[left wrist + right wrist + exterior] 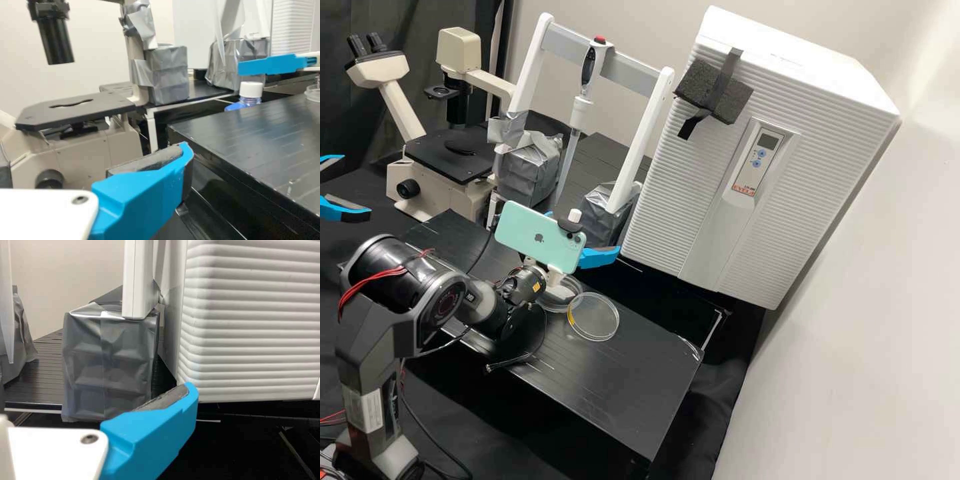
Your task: Open the bottle
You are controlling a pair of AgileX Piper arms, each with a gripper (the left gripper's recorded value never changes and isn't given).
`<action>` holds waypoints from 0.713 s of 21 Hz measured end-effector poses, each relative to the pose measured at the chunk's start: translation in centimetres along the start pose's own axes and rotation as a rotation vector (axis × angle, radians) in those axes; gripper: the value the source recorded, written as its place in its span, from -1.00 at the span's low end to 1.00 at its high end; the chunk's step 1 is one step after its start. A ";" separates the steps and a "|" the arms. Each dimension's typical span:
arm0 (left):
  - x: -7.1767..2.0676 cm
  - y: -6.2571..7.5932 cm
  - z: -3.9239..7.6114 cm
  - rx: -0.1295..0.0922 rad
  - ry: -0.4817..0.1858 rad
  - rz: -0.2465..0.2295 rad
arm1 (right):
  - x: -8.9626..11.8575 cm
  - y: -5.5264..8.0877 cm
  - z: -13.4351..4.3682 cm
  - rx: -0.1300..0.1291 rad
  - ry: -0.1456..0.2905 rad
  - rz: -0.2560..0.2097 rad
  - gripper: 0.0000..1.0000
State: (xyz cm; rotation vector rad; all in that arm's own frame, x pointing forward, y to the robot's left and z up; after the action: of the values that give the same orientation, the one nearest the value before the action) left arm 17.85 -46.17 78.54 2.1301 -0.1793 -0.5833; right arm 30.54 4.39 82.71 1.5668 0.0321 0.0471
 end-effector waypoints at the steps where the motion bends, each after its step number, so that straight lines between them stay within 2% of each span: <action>1: 0.05 -0.1 0.0 -0.006 0.003 -0.001 | 0.0 0.0 0.0 0.000 0.000 0.000 1.00; 10: 0.20 -0.1 -0.1 -0.025 0.014 0.006 | -0.4 0.0 0.0 0.000 0.000 0.000 1.00; 11: 0.20 -0.1 -0.1 -0.025 0.014 0.006 | -0.8 0.2 -0.2 0.009 0.003 0.003 1.00; 15: 0.25 -0.1 0.1 -0.022 0.007 0.005 | -2.3 0.4 -1.3 0.031 0.061 0.017 1.00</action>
State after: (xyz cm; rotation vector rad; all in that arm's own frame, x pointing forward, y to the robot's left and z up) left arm 18.03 -46.23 78.31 2.1098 -0.1743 -0.5725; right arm 28.17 5.54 83.07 1.5965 0.0680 0.1087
